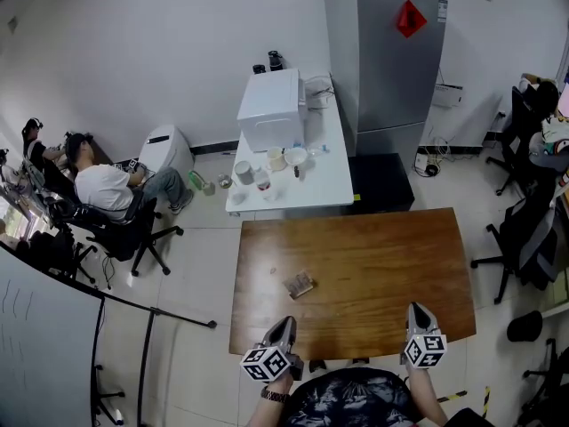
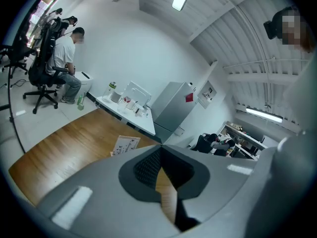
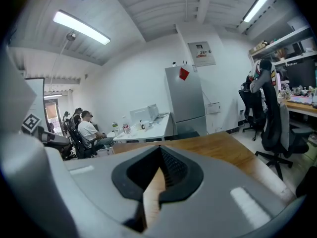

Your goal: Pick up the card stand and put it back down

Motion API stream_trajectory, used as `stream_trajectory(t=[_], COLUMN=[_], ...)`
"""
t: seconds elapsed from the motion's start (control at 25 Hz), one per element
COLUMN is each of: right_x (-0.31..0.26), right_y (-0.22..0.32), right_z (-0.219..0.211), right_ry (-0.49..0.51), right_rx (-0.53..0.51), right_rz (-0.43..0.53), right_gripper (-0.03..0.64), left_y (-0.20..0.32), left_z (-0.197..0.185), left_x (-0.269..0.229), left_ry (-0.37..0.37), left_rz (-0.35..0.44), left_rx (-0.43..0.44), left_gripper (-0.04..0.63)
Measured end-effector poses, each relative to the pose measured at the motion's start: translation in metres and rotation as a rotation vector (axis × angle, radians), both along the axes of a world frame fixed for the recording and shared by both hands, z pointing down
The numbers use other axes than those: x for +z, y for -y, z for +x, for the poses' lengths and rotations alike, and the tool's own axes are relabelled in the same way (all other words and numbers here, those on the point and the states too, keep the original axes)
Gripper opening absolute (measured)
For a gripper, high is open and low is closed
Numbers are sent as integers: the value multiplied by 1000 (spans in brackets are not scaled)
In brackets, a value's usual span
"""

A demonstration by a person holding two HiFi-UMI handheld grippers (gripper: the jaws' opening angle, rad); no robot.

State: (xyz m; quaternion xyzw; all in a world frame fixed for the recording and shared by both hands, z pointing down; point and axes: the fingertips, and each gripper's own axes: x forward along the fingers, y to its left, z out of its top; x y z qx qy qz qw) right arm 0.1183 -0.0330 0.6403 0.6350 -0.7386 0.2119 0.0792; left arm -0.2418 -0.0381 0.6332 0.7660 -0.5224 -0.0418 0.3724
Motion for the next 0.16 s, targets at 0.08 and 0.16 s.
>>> stream_trajectory(t=[0.08, 0.16], right_x=[1, 2], right_y=[4, 8], right_z=[-1, -3], right_ry=[-2, 0], right_rx=[-9, -16], right_rz=[3, 5], right_gripper=[-11, -11], left_y=[0, -1], left_z=[14, 26], left_x=[2, 5], left_ry=[-10, -22], left_rz=[-8, -16], left_rx=[22, 43], left_gripper=[-3, -3])
